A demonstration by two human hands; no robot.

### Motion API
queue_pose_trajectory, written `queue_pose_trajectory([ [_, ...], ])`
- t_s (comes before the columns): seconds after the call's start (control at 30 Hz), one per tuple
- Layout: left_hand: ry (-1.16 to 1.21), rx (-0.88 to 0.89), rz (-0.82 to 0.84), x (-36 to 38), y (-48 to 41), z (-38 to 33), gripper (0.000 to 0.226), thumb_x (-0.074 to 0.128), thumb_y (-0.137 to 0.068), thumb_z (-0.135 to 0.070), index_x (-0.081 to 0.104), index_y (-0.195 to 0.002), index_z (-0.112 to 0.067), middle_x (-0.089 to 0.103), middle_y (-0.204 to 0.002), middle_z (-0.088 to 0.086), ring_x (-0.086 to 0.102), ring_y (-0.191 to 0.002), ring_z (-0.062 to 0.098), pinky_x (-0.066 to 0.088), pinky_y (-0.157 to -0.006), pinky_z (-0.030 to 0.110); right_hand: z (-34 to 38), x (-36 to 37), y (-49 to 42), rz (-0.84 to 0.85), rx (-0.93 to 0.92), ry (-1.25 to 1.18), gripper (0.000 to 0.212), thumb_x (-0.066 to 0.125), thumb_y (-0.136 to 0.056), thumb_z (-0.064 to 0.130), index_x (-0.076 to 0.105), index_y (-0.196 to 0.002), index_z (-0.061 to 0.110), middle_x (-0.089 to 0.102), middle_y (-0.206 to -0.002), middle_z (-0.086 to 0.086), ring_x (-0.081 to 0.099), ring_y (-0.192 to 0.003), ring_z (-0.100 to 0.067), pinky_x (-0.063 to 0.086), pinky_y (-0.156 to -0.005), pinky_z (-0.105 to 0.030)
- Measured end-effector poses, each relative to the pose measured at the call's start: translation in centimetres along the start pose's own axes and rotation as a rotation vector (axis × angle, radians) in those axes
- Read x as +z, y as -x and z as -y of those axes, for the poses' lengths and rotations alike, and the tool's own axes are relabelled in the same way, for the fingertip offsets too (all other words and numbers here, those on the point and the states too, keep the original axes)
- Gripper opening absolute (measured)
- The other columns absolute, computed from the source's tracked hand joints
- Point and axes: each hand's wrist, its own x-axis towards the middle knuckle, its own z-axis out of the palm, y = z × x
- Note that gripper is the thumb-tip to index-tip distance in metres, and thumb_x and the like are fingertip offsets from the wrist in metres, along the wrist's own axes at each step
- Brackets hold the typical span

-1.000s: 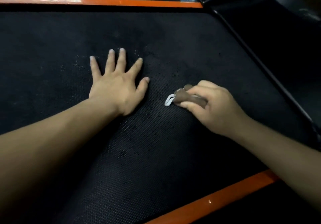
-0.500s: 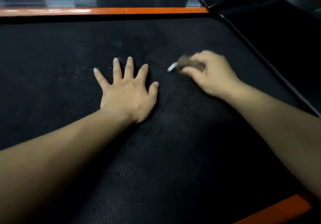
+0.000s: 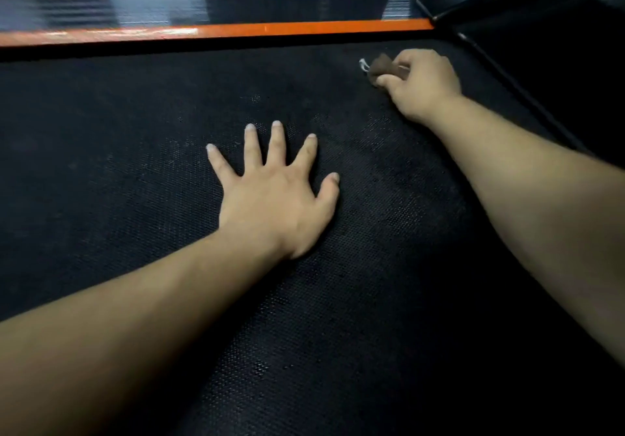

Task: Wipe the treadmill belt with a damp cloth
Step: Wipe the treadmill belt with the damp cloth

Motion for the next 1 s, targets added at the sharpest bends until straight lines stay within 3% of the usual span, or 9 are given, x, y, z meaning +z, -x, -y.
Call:
queue_pose_trajectory([
  [0.17,-0.004,0.009,0.003,0.1,0.1,0.0,0.073,0.007,-0.096,-0.071,0.002,-0.162,-0.040,-0.007,-0.172,0.006,-0.016,-0.156,0.035,-0.010,-0.114,0.075,1.3,0.4,4.2,0.148,-0.256,-0.084,0.023,0.067,-0.087,0.045,0.070,-0.097,0.024,0.059,-0.090,0.003,0.056,-0.086,-0.019,0.043,-0.075,-0.032],
  [0.23,-0.005,0.012,0.005,0.1,0.1,0.1,0.073,0.006,-0.096,-0.071,0.000,-0.162,-0.040,-0.009,-0.172,0.006,-0.017,-0.156,0.035,-0.011,-0.115,0.074,1.2,0.4,2.2,0.125,-0.224,-0.060,0.026,0.066,-0.087,0.047,0.070,-0.095,0.023,0.062,-0.087,0.004,0.058,-0.086,-0.020,0.044,-0.074,-0.032],
  [0.37,0.007,0.011,0.016,-0.1,0.1,0.1,0.072,0.006,-0.096,-0.070,-0.002,-0.161,-0.040,-0.010,-0.171,0.005,-0.018,-0.155,0.034,-0.011,-0.115,0.074,0.9,1.2,-2.7,0.006,0.022,-0.019,0.021,0.064,-0.086,0.050,0.060,-0.086,0.029,0.066,-0.095,0.001,0.062,-0.100,-0.028,0.047,-0.081,-0.035],
  [0.6,0.000,0.015,0.016,-0.1,0.2,-0.1,0.073,0.004,-0.095,-0.070,-0.003,-0.161,-0.040,-0.010,-0.171,0.005,-0.019,-0.155,0.035,-0.011,-0.114,0.074,1.4,1.5,-0.9,0.131,-0.185,-0.042,0.022,0.066,-0.086,0.049,0.068,-0.094,0.029,0.064,-0.092,0.004,0.057,-0.090,-0.019,0.044,-0.079,-0.033],
  [0.77,-0.009,0.017,0.012,-0.2,0.2,-0.1,0.073,0.006,-0.096,-0.070,-0.003,-0.161,-0.039,-0.011,-0.171,0.005,-0.020,-0.155,0.035,-0.011,-0.115,0.074,0.9,1.7,-6.7,-0.020,0.175,-0.042,0.035,0.066,-0.086,0.050,0.069,-0.108,0.024,0.069,-0.113,-0.004,0.062,-0.109,-0.027,0.045,-0.088,-0.031],
  [0.93,-0.009,0.032,0.001,-0.3,0.2,-0.1,0.072,0.003,-0.096,-0.068,-0.004,-0.161,-0.037,-0.011,-0.171,0.007,-0.021,-0.155,0.033,-0.012,-0.118,0.069,0.7,1.9,-3.6,0.099,-0.033,-0.083,0.024,0.068,-0.085,0.050,0.070,-0.098,0.030,0.065,-0.089,0.006,0.060,-0.090,-0.019,0.045,-0.077,-0.030],
  [1.0,-0.005,0.074,-0.022,-0.3,0.2,0.0,0.074,0.000,-0.095,-0.066,-0.003,-0.162,-0.035,-0.012,-0.171,0.006,-0.021,-0.155,0.028,-0.013,-0.121,0.062,-0.3,1.6,-4.3,0.088,-0.021,-0.032,0.031,0.067,-0.085,0.052,0.071,-0.103,0.028,0.068,-0.095,0.002,0.062,-0.096,-0.023,0.049,-0.083,-0.034],
])
